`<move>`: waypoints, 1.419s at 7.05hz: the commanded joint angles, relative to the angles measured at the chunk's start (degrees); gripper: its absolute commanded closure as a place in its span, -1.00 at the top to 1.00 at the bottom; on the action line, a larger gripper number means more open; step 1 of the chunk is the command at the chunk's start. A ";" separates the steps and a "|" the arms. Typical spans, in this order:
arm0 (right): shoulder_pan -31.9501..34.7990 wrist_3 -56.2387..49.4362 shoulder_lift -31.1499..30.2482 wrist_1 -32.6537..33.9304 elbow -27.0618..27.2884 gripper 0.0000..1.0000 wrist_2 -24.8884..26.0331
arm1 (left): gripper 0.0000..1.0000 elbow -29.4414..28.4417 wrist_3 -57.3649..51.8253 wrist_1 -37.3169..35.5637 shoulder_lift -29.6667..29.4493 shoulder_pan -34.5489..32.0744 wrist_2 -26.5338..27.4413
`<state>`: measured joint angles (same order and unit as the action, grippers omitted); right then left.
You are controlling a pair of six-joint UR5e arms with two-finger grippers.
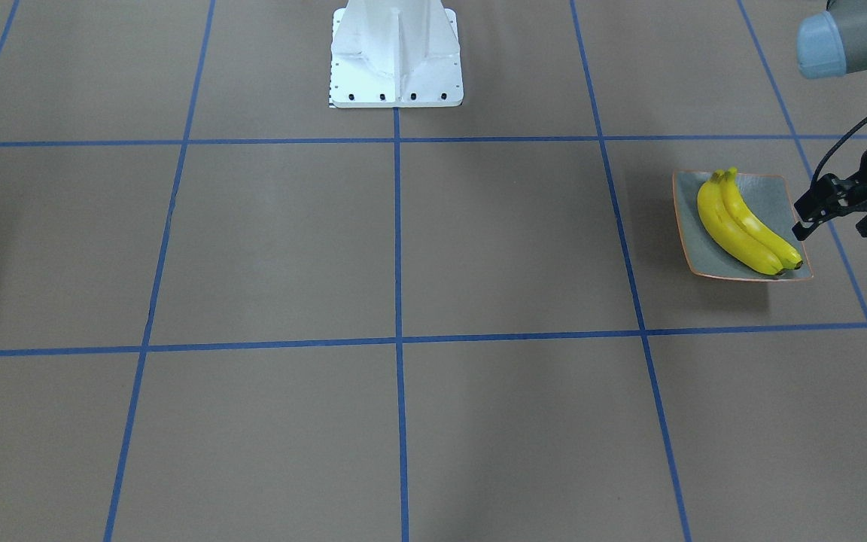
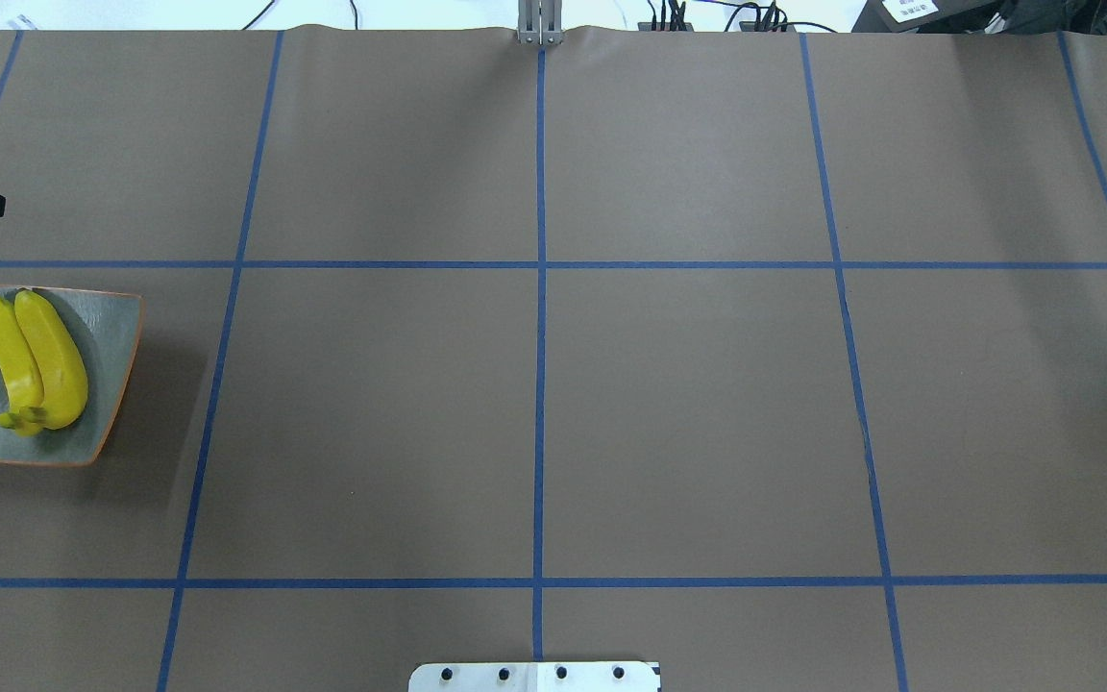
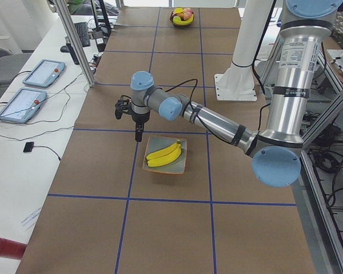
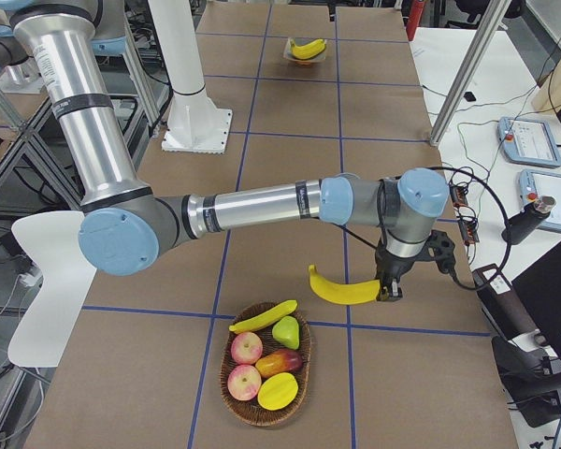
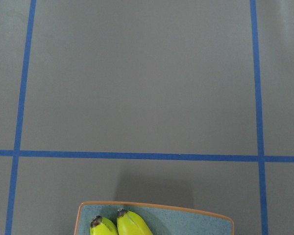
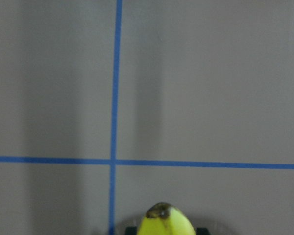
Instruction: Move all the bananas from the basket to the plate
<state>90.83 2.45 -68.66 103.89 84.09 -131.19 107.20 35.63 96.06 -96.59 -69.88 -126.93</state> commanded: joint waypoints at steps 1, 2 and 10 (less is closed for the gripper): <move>-8.96 18.64 4.48 0.26 4.39 -1.00 -3.19 | 1.00 -0.41 0.05 0.00 -0.53 0.01 -0.33; -12.05 26.82 6.67 0.26 5.72 -1.00 -5.81 | 1.00 -0.32 1.53 0.35 -0.70 0.10 -0.33; -34.21 61.00 9.07 -21.96 17.15 -1.00 -8.89 | 1.00 2.84 18.68 1.06 -12.56 1.15 -18.23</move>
<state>58.47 62.89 -59.81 84.16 100.06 -138.47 109.71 53.82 97.04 -107.34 -68.88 -141.38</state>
